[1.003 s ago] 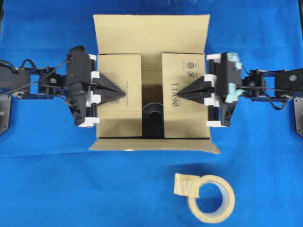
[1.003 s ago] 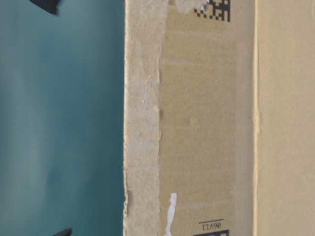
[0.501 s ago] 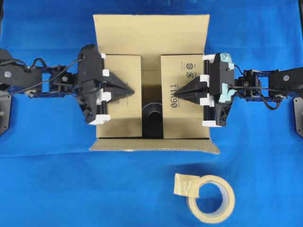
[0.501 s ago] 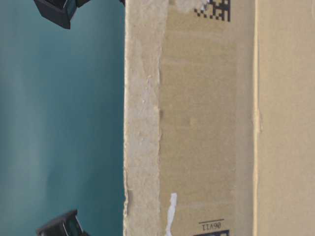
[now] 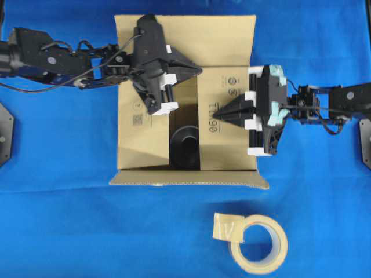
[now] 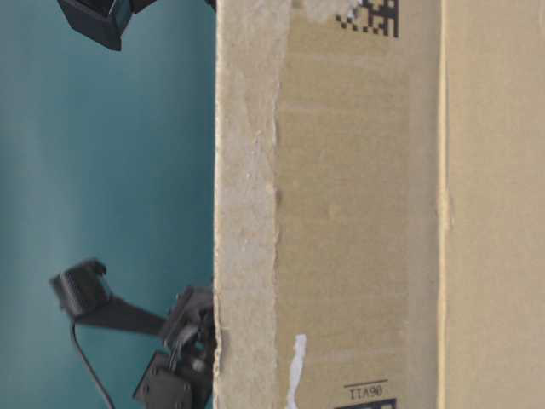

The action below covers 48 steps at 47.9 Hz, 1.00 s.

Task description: Close the cardboard box.

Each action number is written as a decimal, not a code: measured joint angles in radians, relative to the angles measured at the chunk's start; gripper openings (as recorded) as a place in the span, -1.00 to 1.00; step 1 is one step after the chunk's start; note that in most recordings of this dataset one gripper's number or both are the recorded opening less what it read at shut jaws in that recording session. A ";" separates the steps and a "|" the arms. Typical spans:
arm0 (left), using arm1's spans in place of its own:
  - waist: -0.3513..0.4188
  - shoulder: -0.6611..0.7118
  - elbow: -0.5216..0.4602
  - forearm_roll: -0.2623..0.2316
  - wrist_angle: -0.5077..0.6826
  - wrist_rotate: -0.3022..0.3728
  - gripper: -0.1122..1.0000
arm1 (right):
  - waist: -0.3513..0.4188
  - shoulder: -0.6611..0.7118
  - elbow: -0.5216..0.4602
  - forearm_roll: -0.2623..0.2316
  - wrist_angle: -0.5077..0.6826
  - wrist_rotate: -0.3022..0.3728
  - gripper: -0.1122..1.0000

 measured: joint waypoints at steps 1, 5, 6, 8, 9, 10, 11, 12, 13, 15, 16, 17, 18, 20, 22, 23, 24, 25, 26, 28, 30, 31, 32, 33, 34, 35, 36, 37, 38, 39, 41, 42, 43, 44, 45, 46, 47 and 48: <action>0.005 0.005 -0.006 0.000 0.002 0.002 -0.79 | 0.002 0.000 0.000 0.000 0.000 0.000 -0.79; 0.017 0.026 -0.026 0.000 0.000 0.005 -0.79 | 0.002 0.000 0.000 0.000 -0.002 0.000 -0.79; 0.020 0.032 -0.029 0.002 0.000 0.005 -0.79 | 0.002 0.000 0.000 0.000 0.000 0.000 -0.79; 0.023 0.040 -0.034 0.000 0.000 0.005 -0.79 | 0.002 0.000 0.000 0.000 0.000 0.000 -0.79; 0.023 0.044 -0.035 0.000 0.000 0.005 -0.79 | 0.002 0.000 0.000 0.000 0.000 0.000 -0.79; 0.025 0.048 -0.035 0.000 0.000 0.005 -0.79 | 0.000 0.000 0.002 0.000 0.000 0.000 -0.79; 0.025 0.051 -0.037 0.000 0.000 0.005 -0.79 | 0.002 0.000 0.000 0.000 0.000 0.000 -0.79; 0.025 0.055 -0.037 0.000 -0.002 0.005 -0.79 | 0.000 0.000 0.000 0.000 0.000 0.000 -0.79; 0.025 0.060 -0.037 0.000 0.000 0.005 -0.79 | 0.002 0.000 0.000 0.000 0.000 0.000 -0.79; 0.025 0.063 -0.037 0.000 -0.002 0.005 -0.79 | 0.002 0.000 0.000 0.000 0.000 0.000 -0.79; 0.025 0.064 -0.037 0.000 -0.002 0.005 -0.79 | 0.002 -0.002 0.000 0.000 0.000 0.000 -0.79; 0.025 0.066 -0.037 0.000 -0.002 0.005 -0.79 | 0.002 0.000 0.000 0.000 0.000 0.000 -0.79; 0.025 0.067 -0.037 0.000 -0.002 0.005 -0.79 | 0.002 0.000 0.000 0.000 0.000 0.000 -0.79; 0.025 0.069 -0.037 0.000 -0.002 0.005 -0.79 | 0.002 0.000 0.002 0.000 0.000 0.000 -0.79; 0.025 0.071 -0.037 0.000 -0.002 0.003 -0.79 | 0.002 0.000 0.000 0.000 0.000 0.000 -0.79; 0.025 0.069 -0.037 0.000 -0.002 0.003 -0.79 | 0.002 0.000 0.000 0.000 0.000 0.000 -0.79; 0.025 0.071 -0.037 0.000 -0.002 0.005 -0.79 | 0.002 0.000 0.002 0.000 0.000 0.000 -0.79; 0.025 0.071 -0.035 0.000 -0.003 0.005 -0.79 | 0.002 0.000 0.002 0.000 0.000 0.000 -0.79; 0.025 0.071 -0.034 0.000 -0.003 0.003 -0.79 | 0.000 0.000 0.000 0.000 0.000 0.000 -0.79; 0.025 0.069 -0.031 0.000 -0.002 0.003 -0.79 | 0.000 0.000 0.000 0.000 0.000 0.000 -0.79; 0.023 0.071 -0.029 0.000 -0.003 0.003 -0.79 | 0.002 0.000 0.000 0.000 0.000 0.000 -0.79; 0.023 0.071 -0.028 0.000 -0.003 0.003 -0.79 | 0.000 0.000 0.000 0.000 0.000 0.000 -0.79; 0.023 0.071 -0.028 0.000 -0.003 0.003 -0.79 | 0.000 0.000 0.000 0.000 0.000 0.000 -0.79; 0.021 0.071 -0.026 0.000 -0.003 0.003 -0.79 | 0.002 0.000 0.000 0.000 0.000 0.000 -0.79; 0.021 0.069 -0.023 0.000 -0.003 0.005 -0.79 | 0.002 0.000 0.002 0.000 0.000 0.000 -0.79; 0.021 0.071 -0.020 0.000 -0.003 0.002 -0.79 | 0.000 0.000 0.002 0.000 0.002 0.000 -0.79; 0.021 0.071 -0.018 0.000 -0.003 -0.002 -0.79 | 0.002 0.000 0.000 0.000 0.002 0.000 -0.79; 0.020 0.071 -0.018 0.000 -0.003 -0.002 -0.79 | 0.000 -0.002 0.000 0.000 0.003 0.000 -0.79; 0.021 0.071 -0.018 0.000 -0.003 -0.002 -0.79 | 0.002 -0.003 0.000 0.000 0.005 0.000 -0.79; 0.020 0.069 -0.017 0.000 -0.003 -0.003 -0.79 | 0.002 -0.003 0.002 0.000 0.006 0.000 -0.79; 0.020 0.071 -0.015 0.000 -0.003 -0.003 -0.79 | 0.002 -0.011 0.000 0.000 0.012 0.000 -0.79; 0.020 0.071 -0.017 0.002 -0.005 -0.003 -0.79 | 0.002 -0.014 0.000 0.000 0.014 0.000 -0.79; 0.020 0.071 -0.015 0.000 -0.003 -0.003 -0.79 | 0.002 -0.018 0.000 0.000 0.017 0.000 -0.79; 0.020 0.069 -0.015 0.000 -0.005 -0.003 -0.79 | 0.002 -0.025 0.000 0.000 0.018 0.000 -0.79; 0.020 0.071 -0.015 0.000 -0.003 -0.003 -0.79 | 0.002 -0.032 0.002 0.000 0.020 -0.002 -0.79; 0.020 0.069 -0.014 0.000 -0.005 -0.003 -0.79 | 0.002 -0.040 0.002 0.000 0.021 -0.002 -0.79; 0.020 0.071 -0.014 0.000 -0.003 -0.003 -0.79 | 0.002 -0.046 0.002 0.000 0.023 0.000 -0.79; 0.020 0.071 -0.014 0.000 -0.005 -0.003 -0.79 | 0.002 -0.055 0.002 0.000 0.023 0.000 -0.79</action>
